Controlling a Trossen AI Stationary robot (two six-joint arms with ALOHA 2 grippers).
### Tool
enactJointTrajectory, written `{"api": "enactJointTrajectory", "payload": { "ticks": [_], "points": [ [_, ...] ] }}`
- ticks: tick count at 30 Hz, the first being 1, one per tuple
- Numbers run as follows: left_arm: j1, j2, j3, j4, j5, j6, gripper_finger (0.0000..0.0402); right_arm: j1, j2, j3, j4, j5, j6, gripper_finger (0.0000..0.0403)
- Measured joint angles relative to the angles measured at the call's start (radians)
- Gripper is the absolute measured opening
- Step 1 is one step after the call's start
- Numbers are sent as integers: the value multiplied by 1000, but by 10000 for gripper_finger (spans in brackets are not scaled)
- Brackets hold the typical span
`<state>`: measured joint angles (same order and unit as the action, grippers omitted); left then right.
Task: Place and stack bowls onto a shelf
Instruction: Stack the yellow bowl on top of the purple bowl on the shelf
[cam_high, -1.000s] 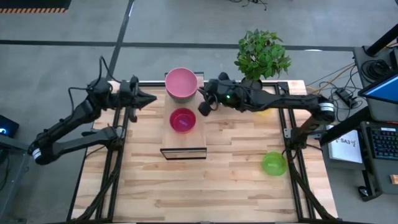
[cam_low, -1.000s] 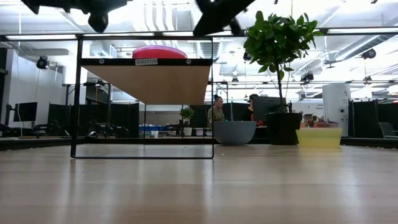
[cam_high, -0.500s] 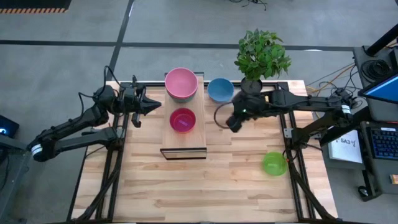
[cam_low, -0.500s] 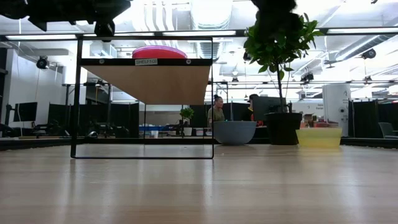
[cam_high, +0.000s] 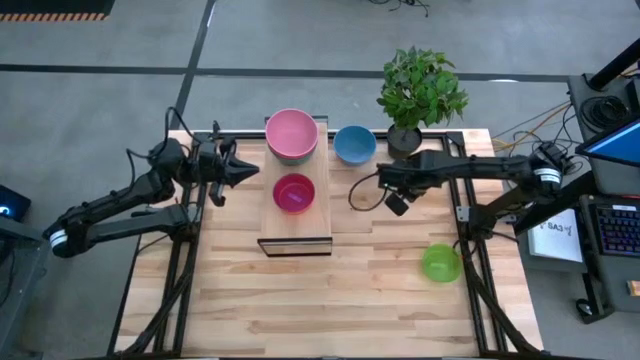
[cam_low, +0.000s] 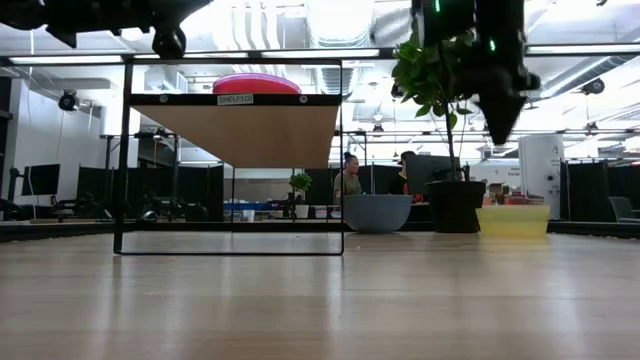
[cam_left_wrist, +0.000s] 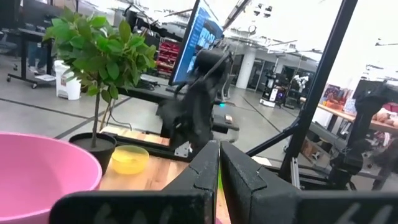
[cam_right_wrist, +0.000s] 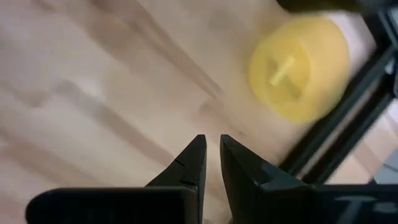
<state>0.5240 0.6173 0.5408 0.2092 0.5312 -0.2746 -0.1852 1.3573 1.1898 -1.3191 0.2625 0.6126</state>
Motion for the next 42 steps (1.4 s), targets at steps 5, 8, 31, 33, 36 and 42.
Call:
{"api": "enactJointTrajectory", "payload": {
  "ticks": [5, 8, 31, 33, 36, 42],
  "points": [
    [0, -3, 0, 13, 0, -1, 0, -131, -7, -155, 157, 25, -77, 38],
    [0, -3, 0, 21, 0, -1, 0, -198, -7, -210, 266, 25, -137, 42],
    [0, 0, 1, 38, -28, 7, 0, -274, -6, -396, 594, 185, -224, 148],
    [0, 0, 1, 38, -28, 7, 0, -274, -6, -422, 627, 191, -224, 145],
    [0, 0, 1, 38, -28, 7, 0, -274, -6, -453, 659, 220, -221, 137],
    [0, 0, 1, 38, -27, 7, 0, -274, -6, -516, 738, 236, -221, 109]
  ]
}}
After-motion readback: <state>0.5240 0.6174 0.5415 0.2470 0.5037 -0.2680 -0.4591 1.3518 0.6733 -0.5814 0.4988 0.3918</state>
